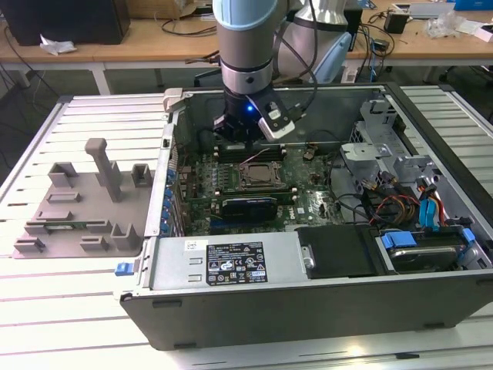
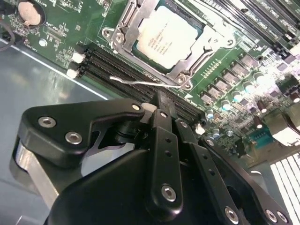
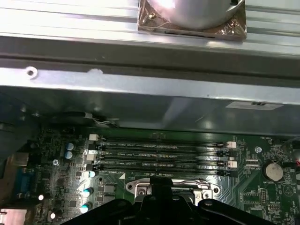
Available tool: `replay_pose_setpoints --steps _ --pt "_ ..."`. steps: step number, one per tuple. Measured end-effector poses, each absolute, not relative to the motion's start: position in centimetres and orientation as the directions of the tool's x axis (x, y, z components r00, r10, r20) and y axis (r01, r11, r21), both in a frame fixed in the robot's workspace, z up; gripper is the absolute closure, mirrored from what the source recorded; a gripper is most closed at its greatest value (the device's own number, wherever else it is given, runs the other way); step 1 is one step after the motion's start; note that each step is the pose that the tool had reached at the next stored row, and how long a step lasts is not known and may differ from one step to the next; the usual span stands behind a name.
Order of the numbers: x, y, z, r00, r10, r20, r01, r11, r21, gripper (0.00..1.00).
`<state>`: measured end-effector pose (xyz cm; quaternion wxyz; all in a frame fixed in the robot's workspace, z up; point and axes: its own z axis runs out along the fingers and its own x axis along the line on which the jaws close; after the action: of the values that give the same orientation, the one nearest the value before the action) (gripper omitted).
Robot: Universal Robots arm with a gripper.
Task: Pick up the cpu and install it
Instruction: 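Install the first cpu locking lever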
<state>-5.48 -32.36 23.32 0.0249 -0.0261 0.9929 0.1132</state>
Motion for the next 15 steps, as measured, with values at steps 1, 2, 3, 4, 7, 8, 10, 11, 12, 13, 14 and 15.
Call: replay_pose_setpoints --steps 1,2,3,4,7,8,10,11,12,13,14,15 --pt "-5.4 -32.4 23.2 -0.997 -0.046 -0.055 -0.057 0.973 0.224 0.89" --pt "-5.4 -32.4 23.0 -0.997 -0.046 -0.055 -0.057 0.973 0.223 0.89" --pt "-5.2 -32.4 22.6 -0.997 -0.046 -0.055 -0.057 0.973 0.224 0.89" --pt "-5.1 -32.4 22.4 -0.997 -0.046 -0.055 -0.057 0.973 0.223 0.89" --pt "-4.8 -32.2 21.9 -0.997 -0.046 -0.055 -0.057 0.973 0.223 0.89" --pt "-4.7 -32.1 21.8 -0.997 -0.046 -0.055 -0.057 0.973 0.223 0.89" --pt "-4.6 -31.9 21.7 -0.997 -0.046 -0.055 -0.057 0.973 0.224 0.89" --pt "-4.6 -31.7 21.6 -0.997 -0.046 -0.055 -0.057 0.973 0.223 0.89" --pt "-4.6 -31.5 21.6 -0.997 -0.046 -0.055 -0.057 0.973 0.223 0.89" --pt "-4.6 -31.1 21.5 -0.997 -0.046 -0.055 -0.057 0.973 0.224 0.89" --pt "-4.4 -31.0 21.4 -0.997 -0.046 -0.055 -0.057 0.973 0.224 0.89" --pt "-4.1 -31.0 21.4 -0.997 -0.045 -0.055 -0.057 0.973 0.223 0.89"
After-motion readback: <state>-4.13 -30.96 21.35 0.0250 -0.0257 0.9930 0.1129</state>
